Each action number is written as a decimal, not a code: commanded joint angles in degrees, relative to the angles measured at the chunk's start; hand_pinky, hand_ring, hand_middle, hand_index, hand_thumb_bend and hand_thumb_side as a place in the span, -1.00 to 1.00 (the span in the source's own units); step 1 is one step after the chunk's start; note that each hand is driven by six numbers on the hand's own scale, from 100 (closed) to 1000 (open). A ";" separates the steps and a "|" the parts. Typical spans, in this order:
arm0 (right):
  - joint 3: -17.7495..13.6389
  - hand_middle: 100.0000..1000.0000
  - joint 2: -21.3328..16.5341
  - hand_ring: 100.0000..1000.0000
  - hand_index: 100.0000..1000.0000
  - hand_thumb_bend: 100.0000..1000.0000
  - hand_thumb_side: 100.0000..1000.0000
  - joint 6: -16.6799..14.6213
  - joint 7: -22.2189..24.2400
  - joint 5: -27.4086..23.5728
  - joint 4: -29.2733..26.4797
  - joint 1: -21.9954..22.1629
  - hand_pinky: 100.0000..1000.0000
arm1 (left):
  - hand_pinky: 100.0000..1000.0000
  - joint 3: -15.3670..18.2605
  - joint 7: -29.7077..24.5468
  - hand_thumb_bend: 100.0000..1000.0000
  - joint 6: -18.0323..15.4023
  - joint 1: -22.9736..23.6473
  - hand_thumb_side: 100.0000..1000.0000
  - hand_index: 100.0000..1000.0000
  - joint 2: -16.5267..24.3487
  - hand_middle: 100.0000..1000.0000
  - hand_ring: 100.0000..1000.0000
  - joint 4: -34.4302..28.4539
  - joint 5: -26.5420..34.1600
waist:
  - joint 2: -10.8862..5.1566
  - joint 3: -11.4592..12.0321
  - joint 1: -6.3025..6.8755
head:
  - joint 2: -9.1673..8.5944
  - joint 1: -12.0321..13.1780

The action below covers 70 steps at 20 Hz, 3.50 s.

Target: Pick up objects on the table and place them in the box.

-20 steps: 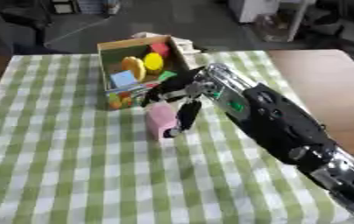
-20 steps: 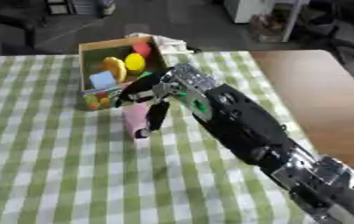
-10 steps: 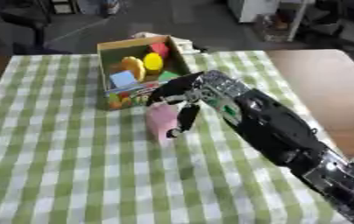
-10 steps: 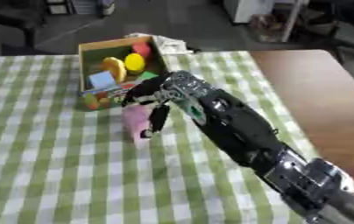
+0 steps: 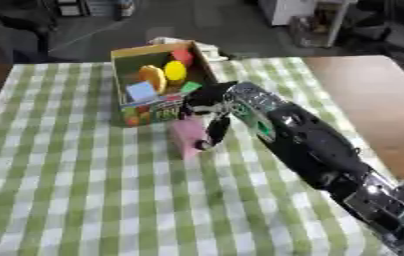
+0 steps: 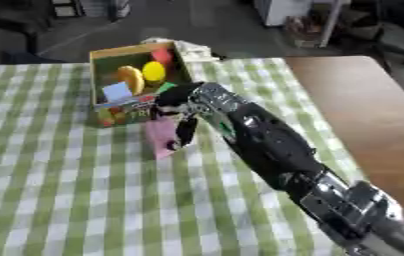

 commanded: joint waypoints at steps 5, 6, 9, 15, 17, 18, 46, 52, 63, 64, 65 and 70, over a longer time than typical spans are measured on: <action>-3.58 -0.16 -3.38 0.40 0.08 -0.79 -0.81 5.05 -2.64 -10.61 -2.94 -3.95 0.43 | 0.12 0.15 -0.14 -1.00 -0.13 -0.31 0.44 0.54 0.12 0.09 0.12 -0.78 0.04 | -0.73 0.28 0.31 | 0.26 0.14; -4.27 -0.16 -3.83 0.39 0.07 -0.80 -0.82 6.15 -3.05 -11.54 -2.88 -4.59 0.43 | 0.12 0.10 -0.20 -1.00 -0.14 -0.32 0.44 0.54 0.09 0.09 0.12 -0.77 0.07 | -0.75 0.40 0.36 | 0.26 0.15; -6.68 -0.17 -4.66 0.33 0.06 -0.85 -0.92 10.04 -6.50 -12.84 -1.18 -6.25 0.39 | 0.12 -0.03 -0.34 -1.00 -0.16 -0.31 0.44 0.54 0.00 0.09 0.12 -0.73 0.18 | -0.76 0.83 0.53 | 0.26 0.16; -10.08 -0.03 -3.97 0.31 0.23 -0.80 -0.83 18.93 -20.63 -8.37 7.07 -8.08 0.36 | 0.12 -0.55 -0.87 -1.00 -0.19 -0.69 0.45 0.54 -0.11 0.09 0.12 -0.68 0.41 | -0.27 1.92 0.62 | 0.26 -0.23; -10.84 0.01 -3.34 0.30 0.28 -0.78 -0.69 21.38 -25.73 -6.89 9.83 -8.15 0.35 | 0.12 -0.72 -1.08 -1.00 -0.21 -0.89 0.45 0.54 -0.19 0.09 0.12 -0.69 0.50 | -0.01 2.35 0.65 | 0.26 -0.32; -11.04 0.03 -2.96 0.29 0.31 -0.77 -0.63 22.27 -28.35 -6.39 10.98 -8.11 0.34 | 0.12 -0.78 -1.16 -1.00 -0.19 -0.94 0.45 0.54 -0.20 0.09 0.12 -0.67 0.54 | 0.09 2.51 0.68 | 0.26 -0.32; -6.25 0.48 -5.16 0.44 0.78 -0.96 -0.51 16.07 -26.57 -14.03 -6.35 -2.83 0.40 | 0.12 -0.32 -0.86 -1.00 0.36 -0.66 0.48 0.53 0.26 0.08 0.12 -0.59 0.08 | -0.06 -1.62 -1.29 | 0.26 2.37; -7.05 0.34 -9.26 0.30 0.62 -1.00 -0.56 20.56 -29.98 -35.59 -29.32 10.99 0.32 | 0.12 0.28 -0.20 -1.00 0.58 -0.01 0.48 0.53 0.81 0.08 0.12 -0.55 -0.30 | -0.09 -5.77 -2.28 | 0.26 6.04; -12.27 0.23 -2.07 0.20 0.49 -1.00 -0.31 19.73 -41.29 -49.77 -46.73 34.09 0.24 | 0.12 0.56 1.44 -1.00 -0.20 0.79 0.49 0.53 0.60 0.11 0.15 -0.40 0.22 | 0.45 -9.96 -2.01 | 0.26 12.65; -12.45 0.23 -0.79 0.20 0.49 -1.00 -0.31 18.66 -41.45 -49.65 -46.68 36.19 0.24 | 0.12 0.49 1.49 -1.00 -0.28 0.89 0.49 0.53 0.54 0.11 0.15 -0.26 0.31 | 0.47 -10.25 -1.83 | 0.26 13.43; -12.59 0.21 0.39 0.18 0.48 -1.00 -0.26 17.72 -41.62 -49.62 -46.45 37.96 0.23 | 0.12 0.48 1.61 -1.00 -0.34 1.02 0.50 0.53 0.46 0.11 0.15 -0.11 0.40 | 0.52 -10.45 -1.64 | 0.26 14.32; -13.20 0.17 5.69 0.15 0.44 -1.00 -0.19 14.25 -43.87 -50.31 -43.82 43.50 0.21 | 0.11 -0.01 2.24 -1.00 -0.47 1.81 0.50 0.53 0.48 0.12 0.16 0.71 1.00 | 0.64 -11.52 -0.95 | 0.26 18.87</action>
